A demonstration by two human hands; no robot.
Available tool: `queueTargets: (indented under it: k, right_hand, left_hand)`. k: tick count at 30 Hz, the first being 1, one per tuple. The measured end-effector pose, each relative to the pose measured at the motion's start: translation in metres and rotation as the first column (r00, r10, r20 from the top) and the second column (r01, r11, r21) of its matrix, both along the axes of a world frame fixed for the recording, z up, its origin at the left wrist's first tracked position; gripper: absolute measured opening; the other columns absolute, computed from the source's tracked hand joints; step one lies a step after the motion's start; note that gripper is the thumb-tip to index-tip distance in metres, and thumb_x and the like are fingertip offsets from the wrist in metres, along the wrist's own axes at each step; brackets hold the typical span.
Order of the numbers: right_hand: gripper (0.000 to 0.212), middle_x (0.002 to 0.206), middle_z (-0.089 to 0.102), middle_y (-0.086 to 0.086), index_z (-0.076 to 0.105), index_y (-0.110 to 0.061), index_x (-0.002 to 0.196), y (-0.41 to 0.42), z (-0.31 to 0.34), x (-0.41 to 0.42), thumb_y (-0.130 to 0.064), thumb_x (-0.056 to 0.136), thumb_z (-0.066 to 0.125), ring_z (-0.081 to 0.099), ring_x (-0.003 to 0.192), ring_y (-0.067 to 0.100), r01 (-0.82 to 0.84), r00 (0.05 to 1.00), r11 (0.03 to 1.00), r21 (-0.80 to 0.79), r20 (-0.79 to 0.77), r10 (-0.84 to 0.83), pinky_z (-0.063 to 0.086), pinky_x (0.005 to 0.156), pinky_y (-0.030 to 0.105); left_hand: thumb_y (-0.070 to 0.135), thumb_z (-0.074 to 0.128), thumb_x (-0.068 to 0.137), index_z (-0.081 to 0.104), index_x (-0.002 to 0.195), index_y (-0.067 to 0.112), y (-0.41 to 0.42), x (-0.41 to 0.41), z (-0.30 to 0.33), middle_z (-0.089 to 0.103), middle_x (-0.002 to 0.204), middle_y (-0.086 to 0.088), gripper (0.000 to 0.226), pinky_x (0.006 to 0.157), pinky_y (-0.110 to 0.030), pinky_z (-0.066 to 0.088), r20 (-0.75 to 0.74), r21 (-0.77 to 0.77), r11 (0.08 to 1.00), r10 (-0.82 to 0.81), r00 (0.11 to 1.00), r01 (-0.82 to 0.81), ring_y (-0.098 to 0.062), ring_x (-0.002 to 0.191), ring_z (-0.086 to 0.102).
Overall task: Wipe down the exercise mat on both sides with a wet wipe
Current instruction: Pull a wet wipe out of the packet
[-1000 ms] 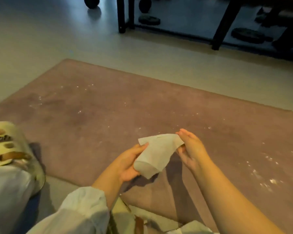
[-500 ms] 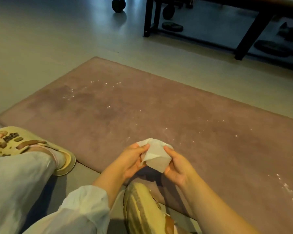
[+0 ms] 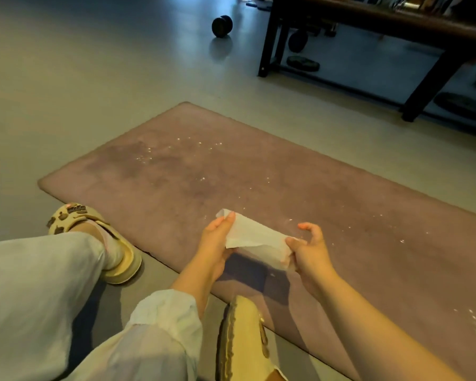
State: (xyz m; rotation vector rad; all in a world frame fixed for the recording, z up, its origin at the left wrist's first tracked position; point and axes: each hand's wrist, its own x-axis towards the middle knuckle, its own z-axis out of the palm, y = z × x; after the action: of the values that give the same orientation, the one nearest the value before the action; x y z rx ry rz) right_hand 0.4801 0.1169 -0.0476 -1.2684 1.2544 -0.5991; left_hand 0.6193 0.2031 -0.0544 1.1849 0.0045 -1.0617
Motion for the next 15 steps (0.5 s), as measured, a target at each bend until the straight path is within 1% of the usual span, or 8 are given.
queueTargets:
  k: [3,4,6,8,9,12,13,15]
  right_hand:
    - [0.041,0.114,0.059,0.009,0.057,-0.023,0.116,-0.007,0.006,-0.006,0.007,0.092,0.044,0.059,0.099,0.029,-0.093,0.995,0.994,-0.059,-0.032,0.091,0.053,0.075,0.040]
    - [0.041,0.120,0.059,0.009,0.059,-0.019,0.117,-0.009,0.007,-0.008,0.009,0.092,0.042,0.059,0.104,0.028,-0.099,0.995,0.992,-0.080,-0.038,0.096,0.053,0.073,0.034]
    - [0.042,0.120,0.058,0.006,0.060,-0.015,0.120,-0.014,0.009,-0.011,0.009,0.093,0.040,0.061,0.092,0.022,-0.111,0.993,0.990,-0.090,-0.060,0.106,0.051,0.052,0.020]
    - [0.045,0.117,0.056,0.003,0.057,-0.016,0.127,-0.019,0.009,-0.015,0.008,0.093,0.039,0.057,0.079,0.014,-0.119,0.990,0.988,-0.097,-0.091,0.110,0.044,0.039,0.017]
    - [0.048,0.121,0.054,0.003,0.055,-0.018,0.130,-0.022,0.008,-0.017,0.008,0.093,0.039,0.057,0.084,0.016,-0.127,0.988,0.986,-0.107,-0.107,0.115,0.045,0.041,0.018]
    - [0.053,0.142,0.044,0.000,0.049,-0.020,0.137,-0.026,0.004,-0.024,0.006,0.091,0.046,0.052,0.117,0.027,-0.171,0.972,0.972,-0.158,-0.187,0.140,0.056,0.075,0.038]
    - [0.054,0.144,0.042,0.000,0.049,-0.021,0.137,-0.026,0.003,-0.025,0.005,0.090,0.050,0.049,0.122,0.029,-0.194,0.961,0.964,-0.181,-0.232,0.150,0.053,0.087,0.045]
    - [0.054,0.143,0.045,0.001,0.051,-0.020,0.135,-0.027,0.001,-0.028,0.003,0.087,0.058,0.052,0.118,0.029,-0.230,0.941,0.946,-0.227,-0.301,0.156,0.051,0.091,0.048]
  left_hand:
    - [0.015,0.058,0.090,0.050,0.129,0.017,0.001,-0.003,0.009,0.064,0.110,-0.009,0.040,0.063,-0.030,0.056,0.056,-0.076,0.977,-0.197,0.979,0.201,-0.022,0.092,0.062]
    - [0.010,0.060,0.088,0.048,0.131,0.020,0.003,-0.004,0.011,0.064,0.114,-0.009,0.046,0.064,-0.031,0.057,0.075,-0.091,0.961,-0.254,0.964,0.260,-0.022,0.094,0.063]
    - [-0.001,0.062,0.084,0.041,0.137,0.024,0.004,-0.005,0.009,0.062,0.121,-0.011,0.063,0.063,-0.030,0.057,0.121,-0.080,0.936,-0.333,0.935,0.343,-0.024,0.097,0.063]
    - [-0.008,0.061,0.083,0.026,0.147,0.029,0.003,-0.005,0.006,0.059,0.126,-0.012,0.082,0.072,-0.035,0.056,0.157,-0.016,0.923,-0.377,0.913,0.384,-0.028,0.104,0.061]
    - [-0.010,0.059,0.083,0.016,0.148,0.033,0.002,-0.005,0.003,0.059,0.125,-0.013,0.089,0.073,-0.037,0.055,0.159,0.010,0.923,-0.381,0.911,0.384,-0.029,0.104,0.061]
    - [-0.010,0.056,0.086,0.011,0.146,0.042,0.002,-0.005,-0.004,0.063,0.113,-0.013,0.091,0.062,-0.033,0.056,0.196,0.032,0.918,-0.394,0.898,0.396,-0.025,0.089,0.064]
    - [-0.009,0.055,0.087,0.018,0.145,0.040,0.002,-0.004,-0.006,0.062,0.115,-0.012,0.084,0.065,-0.033,0.056,0.262,0.073,0.910,-0.413,0.872,0.409,-0.024,0.092,0.064]
    - [-0.005,0.057,0.087,0.039,0.140,0.026,-0.001,-0.003,-0.012,0.058,0.125,-0.011,0.064,0.083,-0.034,0.053,0.464,0.239,0.895,-0.446,0.766,0.376,-0.023,0.109,0.058]
